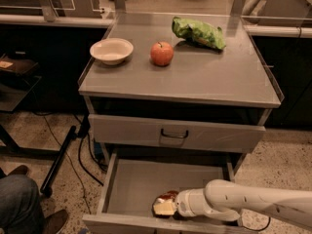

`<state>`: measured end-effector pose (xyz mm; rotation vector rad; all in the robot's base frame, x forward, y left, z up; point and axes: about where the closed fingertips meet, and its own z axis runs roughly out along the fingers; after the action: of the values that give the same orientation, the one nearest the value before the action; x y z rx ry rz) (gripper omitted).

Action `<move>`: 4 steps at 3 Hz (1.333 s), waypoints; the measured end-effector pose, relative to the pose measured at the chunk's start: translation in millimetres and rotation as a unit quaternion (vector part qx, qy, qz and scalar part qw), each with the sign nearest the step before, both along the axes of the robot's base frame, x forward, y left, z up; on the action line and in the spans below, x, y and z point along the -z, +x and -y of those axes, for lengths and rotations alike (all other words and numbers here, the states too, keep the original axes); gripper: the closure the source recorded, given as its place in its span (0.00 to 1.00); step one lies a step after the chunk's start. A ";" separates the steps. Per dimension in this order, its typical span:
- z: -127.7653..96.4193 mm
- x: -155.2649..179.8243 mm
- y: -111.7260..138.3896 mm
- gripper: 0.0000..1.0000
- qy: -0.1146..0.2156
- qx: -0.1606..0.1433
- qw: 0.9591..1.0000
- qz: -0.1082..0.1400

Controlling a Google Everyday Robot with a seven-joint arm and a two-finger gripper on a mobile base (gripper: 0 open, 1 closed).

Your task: Place coke can into middle drawer

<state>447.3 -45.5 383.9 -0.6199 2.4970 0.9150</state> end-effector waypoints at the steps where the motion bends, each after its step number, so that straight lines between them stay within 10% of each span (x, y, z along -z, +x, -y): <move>1: 0.0 0.0 0.0 0.81 0.000 0.000 1.000 0.000; 4: -0.1 0.0 0.0 0.03 0.000 0.000 1.000 0.000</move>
Offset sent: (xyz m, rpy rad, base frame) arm 0.0000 0.0000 0.0000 0.0000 0.0000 0.0000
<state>447.2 -45.4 383.9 -0.6200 2.4970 0.9152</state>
